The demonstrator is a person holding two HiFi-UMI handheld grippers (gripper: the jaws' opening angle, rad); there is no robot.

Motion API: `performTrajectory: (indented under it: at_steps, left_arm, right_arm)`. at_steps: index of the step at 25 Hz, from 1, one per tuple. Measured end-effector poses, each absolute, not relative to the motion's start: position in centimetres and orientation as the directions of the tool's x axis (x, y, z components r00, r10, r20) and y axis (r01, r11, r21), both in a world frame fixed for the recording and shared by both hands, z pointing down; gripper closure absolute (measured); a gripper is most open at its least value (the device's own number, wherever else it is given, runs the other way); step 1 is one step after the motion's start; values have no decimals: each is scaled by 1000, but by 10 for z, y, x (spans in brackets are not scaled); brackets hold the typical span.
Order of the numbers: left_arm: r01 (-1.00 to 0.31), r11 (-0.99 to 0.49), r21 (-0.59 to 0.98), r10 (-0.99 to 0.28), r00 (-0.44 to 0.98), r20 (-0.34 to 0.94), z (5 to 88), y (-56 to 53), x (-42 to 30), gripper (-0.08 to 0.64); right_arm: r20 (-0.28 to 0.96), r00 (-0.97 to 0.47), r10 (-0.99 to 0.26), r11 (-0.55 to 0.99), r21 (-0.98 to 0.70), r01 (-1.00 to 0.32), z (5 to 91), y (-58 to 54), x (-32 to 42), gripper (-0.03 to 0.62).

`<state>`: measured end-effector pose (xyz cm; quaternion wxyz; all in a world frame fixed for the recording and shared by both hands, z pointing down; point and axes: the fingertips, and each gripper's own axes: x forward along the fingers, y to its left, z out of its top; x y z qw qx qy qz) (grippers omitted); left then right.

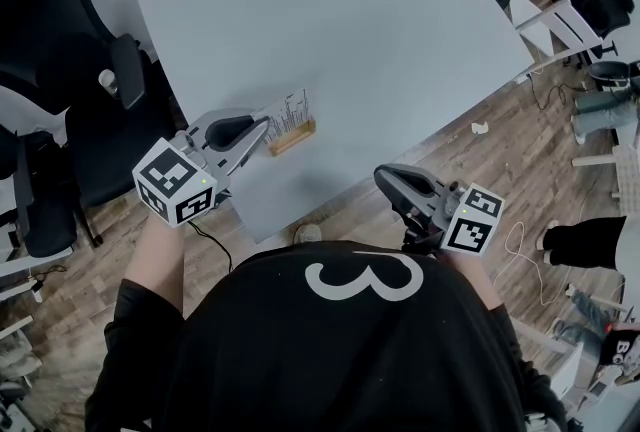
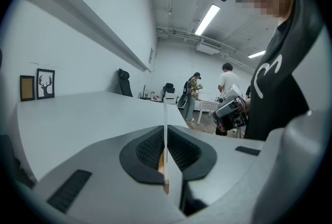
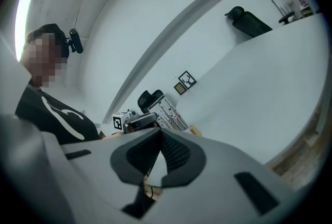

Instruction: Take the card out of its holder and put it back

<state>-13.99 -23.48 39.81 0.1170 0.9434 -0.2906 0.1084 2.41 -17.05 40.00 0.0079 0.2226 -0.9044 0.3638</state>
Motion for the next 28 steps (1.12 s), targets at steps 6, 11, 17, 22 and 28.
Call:
performTrajectory:
  at_steps: [6, 11, 17, 22, 28]
  left_arm:
    - [-569, -808, 150, -520, 810, 273, 398, -236, -139, 535]
    - [-567, -809, 154, -516, 811, 275, 398, -237, -141, 535]
    - [-574, -802, 164, -523, 809, 269, 400, -236, -143, 535]
    - [-573, -807, 143, -521, 805, 285, 404, -235, -140, 535]
    - [-570, -810, 136, -514, 803, 303, 414, -233, -138, 535]
  right_arm:
    - [181, -901, -395, 633, -657, -409, 401, -169, 24, 583]
    - [183, -900, -396, 631, -658, -412, 402, -170, 26, 583]
    - [179, -901, -395, 627, -664, -407, 405, -170, 26, 583]
    - [182, -902, -390, 626, -666, -406, 405, -171, 24, 583]
    - [187, -901, -391, 623, -667, -409, 407, -173, 24, 583]
